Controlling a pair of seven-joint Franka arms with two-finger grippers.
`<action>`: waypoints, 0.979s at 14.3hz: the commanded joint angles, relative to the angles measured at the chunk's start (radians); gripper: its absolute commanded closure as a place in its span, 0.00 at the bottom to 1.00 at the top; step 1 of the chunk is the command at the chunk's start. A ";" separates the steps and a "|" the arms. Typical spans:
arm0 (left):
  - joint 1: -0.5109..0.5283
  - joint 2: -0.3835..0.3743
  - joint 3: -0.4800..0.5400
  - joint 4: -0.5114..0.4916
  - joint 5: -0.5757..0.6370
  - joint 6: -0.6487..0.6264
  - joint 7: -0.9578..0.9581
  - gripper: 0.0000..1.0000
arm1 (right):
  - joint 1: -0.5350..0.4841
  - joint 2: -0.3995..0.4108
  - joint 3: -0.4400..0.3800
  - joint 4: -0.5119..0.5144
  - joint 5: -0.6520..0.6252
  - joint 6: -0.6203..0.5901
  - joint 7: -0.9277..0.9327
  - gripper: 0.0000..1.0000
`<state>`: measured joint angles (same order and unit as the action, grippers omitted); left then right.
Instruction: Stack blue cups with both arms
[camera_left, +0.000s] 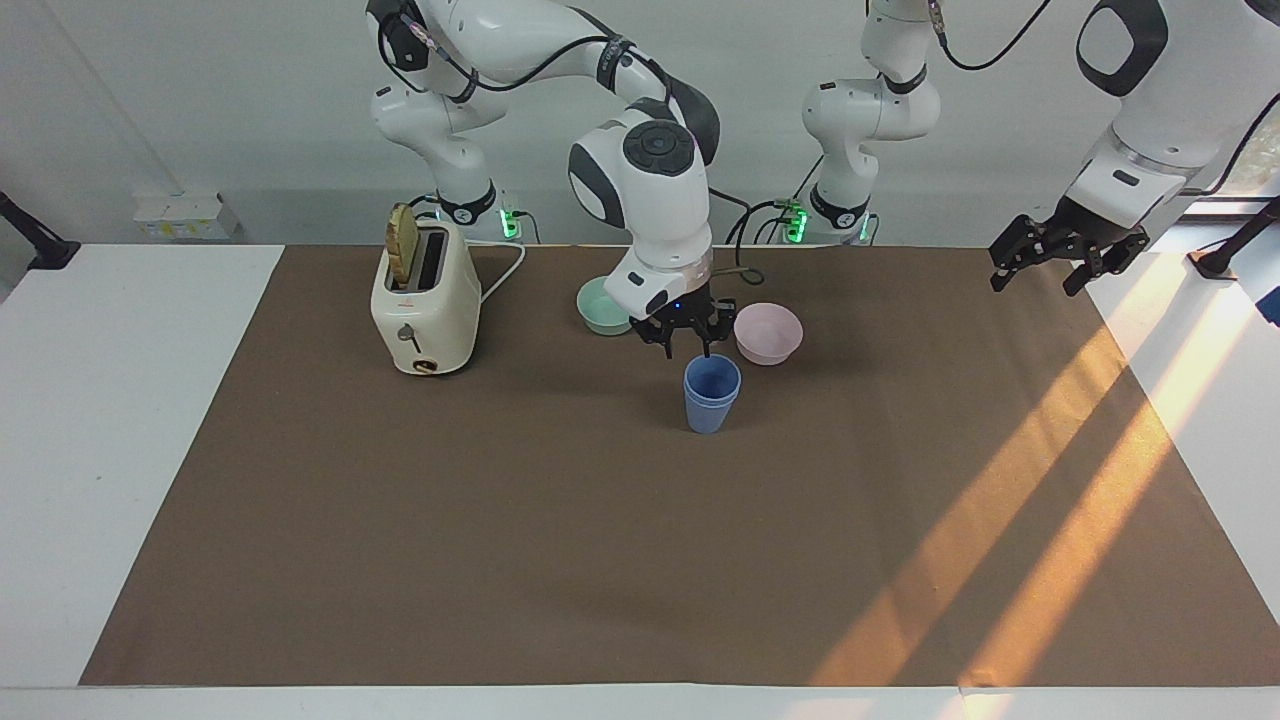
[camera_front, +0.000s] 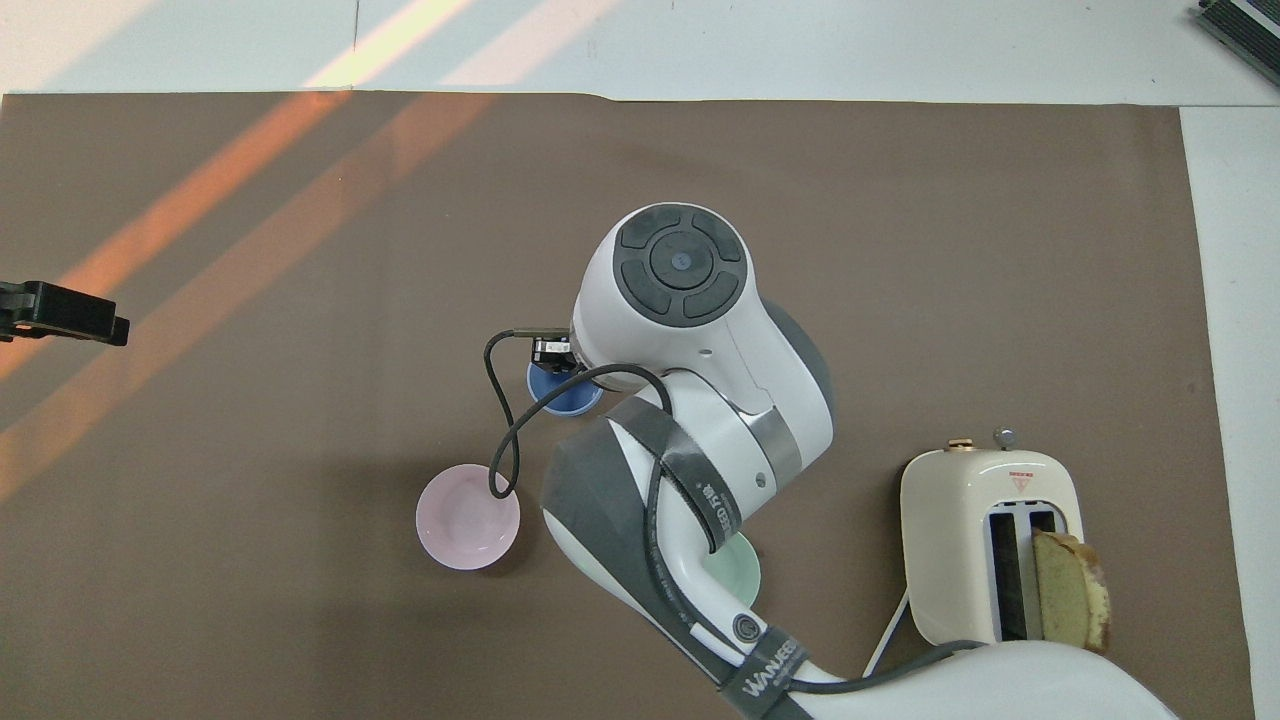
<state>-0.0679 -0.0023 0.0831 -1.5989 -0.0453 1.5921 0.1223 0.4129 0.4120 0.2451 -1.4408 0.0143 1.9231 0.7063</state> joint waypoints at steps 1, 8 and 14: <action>0.003 0.011 0.001 0.025 -0.008 -0.024 0.005 0.00 | -0.020 -0.019 -0.006 0.008 -0.022 -0.048 0.007 0.00; 0.003 0.011 0.001 0.025 -0.010 -0.024 0.005 0.00 | -0.181 -0.166 -0.012 0.091 -0.027 -0.309 -0.209 0.00; -0.010 0.011 -0.002 0.025 -0.010 -0.023 0.005 0.00 | -0.394 -0.242 -0.012 0.129 -0.040 -0.458 -0.549 0.00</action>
<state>-0.0703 -0.0023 0.0816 -1.5989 -0.0453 1.5921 0.1223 0.0702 0.1746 0.2224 -1.3190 -0.0049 1.4884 0.2424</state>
